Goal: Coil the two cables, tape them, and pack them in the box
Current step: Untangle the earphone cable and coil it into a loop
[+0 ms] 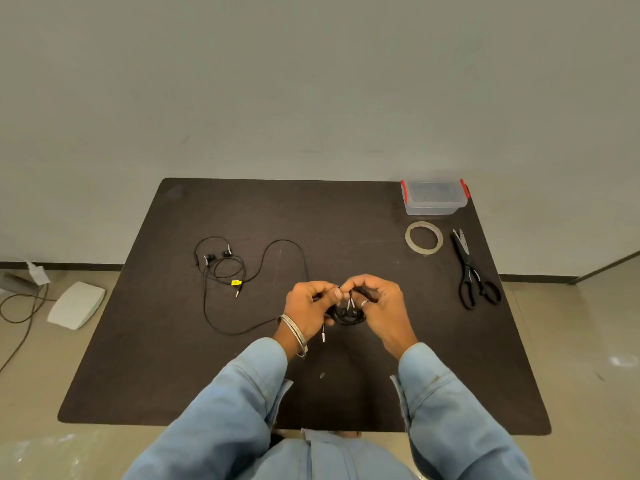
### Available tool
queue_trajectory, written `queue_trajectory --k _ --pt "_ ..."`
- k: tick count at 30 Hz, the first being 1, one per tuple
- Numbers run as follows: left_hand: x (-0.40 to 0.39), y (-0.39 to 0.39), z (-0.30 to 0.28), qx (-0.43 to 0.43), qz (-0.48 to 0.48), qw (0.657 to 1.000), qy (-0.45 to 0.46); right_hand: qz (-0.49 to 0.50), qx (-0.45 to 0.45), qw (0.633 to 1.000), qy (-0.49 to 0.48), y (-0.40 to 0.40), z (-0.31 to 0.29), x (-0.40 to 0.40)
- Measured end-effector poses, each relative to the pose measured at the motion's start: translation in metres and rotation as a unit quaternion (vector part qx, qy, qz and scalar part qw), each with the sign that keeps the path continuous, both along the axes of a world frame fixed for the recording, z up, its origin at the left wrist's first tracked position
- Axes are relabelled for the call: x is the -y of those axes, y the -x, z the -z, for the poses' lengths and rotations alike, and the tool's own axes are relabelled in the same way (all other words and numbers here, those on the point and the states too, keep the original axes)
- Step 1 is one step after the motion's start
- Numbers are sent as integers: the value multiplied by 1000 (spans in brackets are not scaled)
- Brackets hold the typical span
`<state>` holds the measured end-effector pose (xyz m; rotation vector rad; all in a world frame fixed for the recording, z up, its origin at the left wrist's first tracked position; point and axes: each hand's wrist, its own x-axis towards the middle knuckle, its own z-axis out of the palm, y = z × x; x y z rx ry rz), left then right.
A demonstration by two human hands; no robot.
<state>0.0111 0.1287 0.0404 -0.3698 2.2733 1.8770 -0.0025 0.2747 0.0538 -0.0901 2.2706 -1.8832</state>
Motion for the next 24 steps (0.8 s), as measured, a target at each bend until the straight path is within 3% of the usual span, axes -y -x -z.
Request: queue_trajectory --k 3,6,8,12,18,24 --pt "1 -1 5 0 26 999 -30 39 127 986 95 -3 0 1" --pt "3 -1 10 -28 58 997 41 43 301 934 188 -1 -3 -5" --pt "3 -1 12 -47 72 992 97 38 354 909 217 2 -2 -12" --pt "-3 -1 16 -68 110 982 139 52 328 919 211 3 7 -20" --pt "-7 1 27 -2 159 983 95 61 269 943 185 -4 20 -34" --pt "-11 -2 37 45 179 981 59 -40 229 967 107 -13 34 -52"
